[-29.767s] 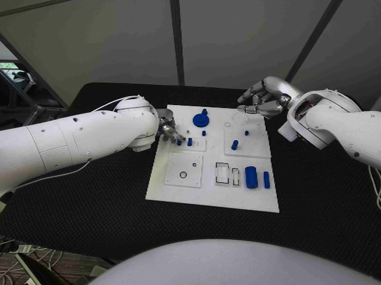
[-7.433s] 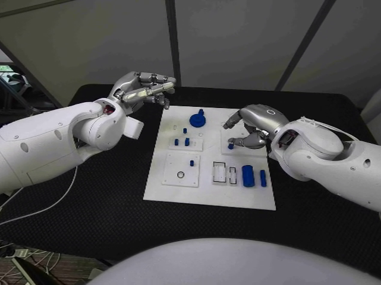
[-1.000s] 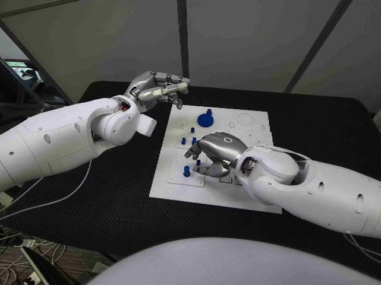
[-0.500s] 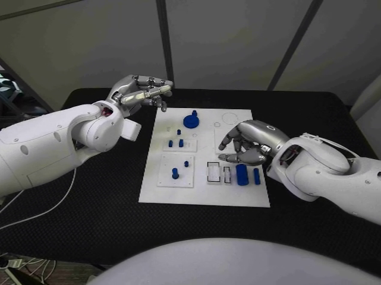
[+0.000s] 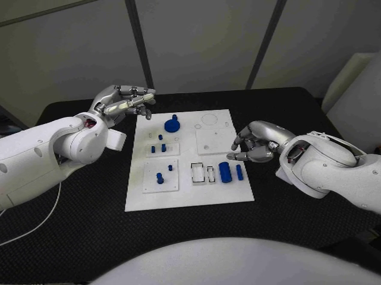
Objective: Assemble the parts on the task board
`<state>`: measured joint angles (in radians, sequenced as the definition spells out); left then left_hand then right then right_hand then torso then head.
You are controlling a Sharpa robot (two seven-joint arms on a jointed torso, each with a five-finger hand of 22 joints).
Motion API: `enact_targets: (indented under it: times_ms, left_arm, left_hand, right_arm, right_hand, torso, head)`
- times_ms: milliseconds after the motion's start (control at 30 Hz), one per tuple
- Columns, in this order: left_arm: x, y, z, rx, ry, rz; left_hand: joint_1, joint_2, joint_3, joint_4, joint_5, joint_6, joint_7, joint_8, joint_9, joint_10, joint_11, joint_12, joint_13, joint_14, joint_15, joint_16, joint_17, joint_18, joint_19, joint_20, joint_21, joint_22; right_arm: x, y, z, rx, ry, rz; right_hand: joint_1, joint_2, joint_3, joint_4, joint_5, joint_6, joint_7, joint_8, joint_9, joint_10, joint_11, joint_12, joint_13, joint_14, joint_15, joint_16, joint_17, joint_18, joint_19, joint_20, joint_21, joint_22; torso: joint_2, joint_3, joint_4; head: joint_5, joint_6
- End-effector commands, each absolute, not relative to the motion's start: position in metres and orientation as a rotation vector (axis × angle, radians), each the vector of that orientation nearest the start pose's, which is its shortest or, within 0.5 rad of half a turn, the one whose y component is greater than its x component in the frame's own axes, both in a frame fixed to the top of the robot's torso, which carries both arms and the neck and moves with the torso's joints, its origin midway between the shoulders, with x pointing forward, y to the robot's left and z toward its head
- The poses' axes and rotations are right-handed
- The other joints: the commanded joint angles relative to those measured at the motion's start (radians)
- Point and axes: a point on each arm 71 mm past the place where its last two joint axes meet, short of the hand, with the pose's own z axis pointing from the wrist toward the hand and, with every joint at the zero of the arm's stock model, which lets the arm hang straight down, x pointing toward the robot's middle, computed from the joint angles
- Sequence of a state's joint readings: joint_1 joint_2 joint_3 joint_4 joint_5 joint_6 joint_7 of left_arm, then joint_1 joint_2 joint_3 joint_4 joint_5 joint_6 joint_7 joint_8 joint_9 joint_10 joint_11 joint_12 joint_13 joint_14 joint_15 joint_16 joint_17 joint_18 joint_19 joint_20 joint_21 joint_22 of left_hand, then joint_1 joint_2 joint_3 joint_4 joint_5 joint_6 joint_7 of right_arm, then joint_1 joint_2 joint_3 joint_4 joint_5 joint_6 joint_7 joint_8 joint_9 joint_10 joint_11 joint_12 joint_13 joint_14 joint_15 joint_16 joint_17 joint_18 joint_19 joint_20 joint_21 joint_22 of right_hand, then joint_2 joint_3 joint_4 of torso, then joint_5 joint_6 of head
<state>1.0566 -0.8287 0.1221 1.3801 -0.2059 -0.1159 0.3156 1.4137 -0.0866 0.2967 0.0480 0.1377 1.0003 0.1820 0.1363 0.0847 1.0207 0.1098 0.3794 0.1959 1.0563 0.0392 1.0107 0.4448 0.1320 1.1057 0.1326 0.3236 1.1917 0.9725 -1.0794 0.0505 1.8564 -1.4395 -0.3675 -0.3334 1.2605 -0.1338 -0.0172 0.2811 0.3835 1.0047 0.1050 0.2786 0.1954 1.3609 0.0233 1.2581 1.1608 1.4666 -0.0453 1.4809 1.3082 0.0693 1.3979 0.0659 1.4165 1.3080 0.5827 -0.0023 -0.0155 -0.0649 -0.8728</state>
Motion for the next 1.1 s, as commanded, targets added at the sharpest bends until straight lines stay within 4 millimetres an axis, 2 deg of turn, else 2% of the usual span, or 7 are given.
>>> enact_targets:
  times_ms: [33, 133, 267, 367, 533, 633, 1100]
  left_arm:
    - [0.504, 0.237, -0.204, -1.021, 1.516, -1.563]
    - [0.503, 0.238, -0.205, -1.022, 1.515, -1.562]
    - [0.503, 0.238, -0.205, -1.027, 1.514, -1.563]
    - [0.503, 0.238, -0.205, -1.030, 1.513, -1.565]
    - [0.503, 0.238, -0.205, -1.032, 1.513, -1.567]
    - [0.503, 0.238, -0.205, -1.032, 1.513, -1.568]
    - [0.503, 0.240, -0.206, -1.033, 1.515, -1.567]
  left_hand:
    - [0.003, 0.004, -0.005, -0.002, -0.001, -0.006, -0.002, -0.003, -0.001, -0.006, 0.001, 0.005, 0.001, -0.004, 0.001, -0.006, 0.001, 0.048, 0.004, 0.006, -0.002, -0.001]
    - [0.001, 0.005, -0.006, -0.001, -0.001, -0.006, -0.002, -0.002, -0.001, -0.007, 0.001, 0.006, 0.001, -0.004, 0.001, -0.007, 0.001, 0.048, 0.004, 0.006, -0.003, -0.002]
    - [0.001, 0.005, -0.006, -0.001, -0.001, -0.006, -0.002, -0.002, -0.001, -0.007, 0.001, 0.006, 0.001, -0.004, 0.001, -0.007, 0.001, 0.048, 0.004, 0.006, -0.003, -0.002]
    - [0.001, 0.005, -0.006, -0.001, -0.001, -0.006, -0.002, -0.002, -0.001, -0.007, 0.001, 0.006, 0.001, -0.004, 0.001, -0.007, 0.001, 0.048, 0.004, 0.006, -0.003, -0.002]
    - [0.001, 0.005, -0.006, -0.001, -0.001, -0.006, -0.002, -0.002, -0.001, -0.007, 0.001, 0.006, 0.001, -0.004, 0.001, -0.007, 0.001, 0.048, 0.004, 0.006, -0.003, -0.002]
    - [0.001, 0.005, -0.006, -0.001, -0.001, -0.006, -0.002, -0.002, -0.001, -0.007, 0.001, 0.006, 0.001, -0.004, 0.001, -0.007, 0.001, 0.048, 0.004, 0.006, -0.003, -0.002]
    - [0.001, 0.005, -0.006, -0.001, -0.001, -0.006, -0.002, -0.002, -0.001, -0.007, 0.001, 0.006, 0.001, -0.004, 0.001, -0.007, 0.001, 0.048, 0.004, 0.006, -0.003, -0.002]
  right_arm:
    - [0.391, -0.231, -0.231, 0.167, 1.879, 0.518]
    - [0.387, -0.227, -0.241, 0.163, 1.911, 0.500]
    - [0.384, -0.220, -0.250, 0.144, 1.931, 0.485]
    - [0.382, -0.214, -0.256, 0.129, 1.937, 0.479]
    - [0.383, -0.207, -0.262, 0.113, 1.937, 0.478]
    - [0.382, -0.203, -0.265, 0.107, 1.943, 0.482]
    - [0.384, -0.200, -0.274, 0.071, 1.976, 0.410]
  right_hand:
    - [-0.013, 0.005, -0.026, 0.008, -0.001, -0.019, 0.002, 0.009, 0.004, -0.010, 0.003, -0.007, -0.001, 0.075, 0.003, 0.005, 0.093, -0.010, 0.001, 0.003, -0.002, 0.022]
    - [-0.056, 0.016, -0.064, 0.012, 0.004, -0.041, 0.007, 0.015, 0.009, -0.019, 0.008, -0.016, -0.005, 0.074, 0.007, 0.006, 0.092, -0.008, -0.004, 0.007, -0.006, 0.017]
    - [-0.090, 0.020, -0.096, 0.013, 0.005, -0.057, 0.010, 0.022, 0.015, -0.023, 0.012, -0.019, -0.004, 0.073, 0.010, 0.004, 0.090, -0.007, -0.007, 0.010, -0.010, 0.012]
    - [-0.091, 0.020, -0.098, 0.013, 0.005, -0.058, 0.010, 0.023, 0.015, -0.024, 0.012, -0.020, -0.003, 0.073, 0.011, 0.004, 0.089, -0.007, -0.008, 0.010, -0.011, 0.011]
    - [-0.088, 0.026, -0.103, 0.011, 0.003, -0.056, 0.009, 0.032, 0.020, -0.021, 0.011, -0.015, 0.004, 0.072, 0.011, 0.004, 0.088, -0.006, -0.010, 0.011, -0.013, 0.009]
    - [-0.085, 0.029, -0.104, 0.011, 0.002, -0.055, 0.009, 0.035, 0.021, -0.020, 0.011, -0.014, 0.006, 0.072, 0.010, 0.004, 0.088, -0.006, -0.010, 0.011, -0.013, 0.009]
    - [-0.081, 0.039, -0.107, 0.011, 0.001, -0.052, 0.006, 0.046, 0.027, -0.019, 0.009, -0.012, 0.012, 0.073, 0.009, 0.005, 0.090, -0.005, -0.012, 0.011, -0.016, 0.006]
  torso:
    - [-0.009, -0.0028, -0.0055]
    - [-0.012, -0.0047, -0.0061]
    - [-0.011, -0.0048, -0.0065]
    - [-0.009, -0.0067, -0.0056]
    - [-0.009, -0.0074, -0.0046]
    - [-0.006, -0.0071, -0.0028]
    - [-0.005, -0.0075, -0.0036]
  head:
    - [-0.007, 0.000]
    - [-0.007, 0.000]
    - [-0.007, 0.000]
    - [-0.005, 0.000]
    - [-0.005, 0.000]
    - [-0.004, 0.000]
    - [0.005, 0.000]
